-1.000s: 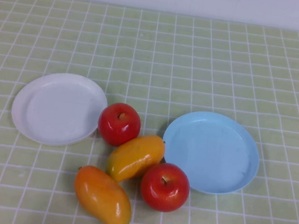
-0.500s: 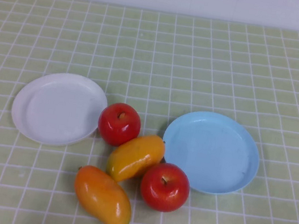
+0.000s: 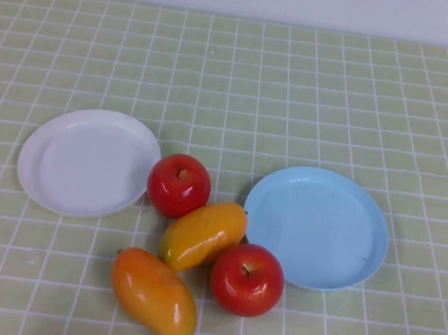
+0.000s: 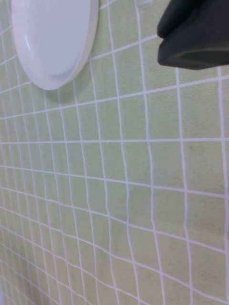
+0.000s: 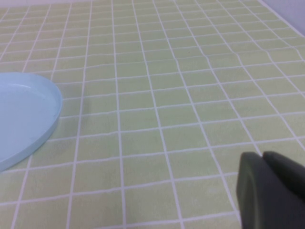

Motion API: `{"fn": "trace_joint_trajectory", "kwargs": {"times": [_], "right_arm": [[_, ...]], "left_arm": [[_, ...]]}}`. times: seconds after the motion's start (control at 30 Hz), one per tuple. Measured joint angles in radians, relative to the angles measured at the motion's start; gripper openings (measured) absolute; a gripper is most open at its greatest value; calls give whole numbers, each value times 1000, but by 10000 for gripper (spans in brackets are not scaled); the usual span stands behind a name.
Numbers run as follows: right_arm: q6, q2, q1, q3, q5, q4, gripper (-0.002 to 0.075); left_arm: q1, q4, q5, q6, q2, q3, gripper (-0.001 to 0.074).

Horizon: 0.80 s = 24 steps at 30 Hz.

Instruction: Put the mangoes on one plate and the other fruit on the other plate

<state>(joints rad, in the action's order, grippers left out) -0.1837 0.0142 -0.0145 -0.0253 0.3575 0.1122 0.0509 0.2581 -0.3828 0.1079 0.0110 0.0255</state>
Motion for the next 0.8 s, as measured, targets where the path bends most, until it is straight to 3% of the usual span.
{"fn": "trace_joint_trajectory", "kwargs": {"times": [0.47, 0.8], "right_arm": [[0, 0, 0, 0, 0, 0, -17], [0, 0, 0, 0, 0, 0, -17]], "left_arm": [[0, -3, 7, 6, 0, 0, 2], [0, -312, 175, 282, 0, 0, 2]]}}
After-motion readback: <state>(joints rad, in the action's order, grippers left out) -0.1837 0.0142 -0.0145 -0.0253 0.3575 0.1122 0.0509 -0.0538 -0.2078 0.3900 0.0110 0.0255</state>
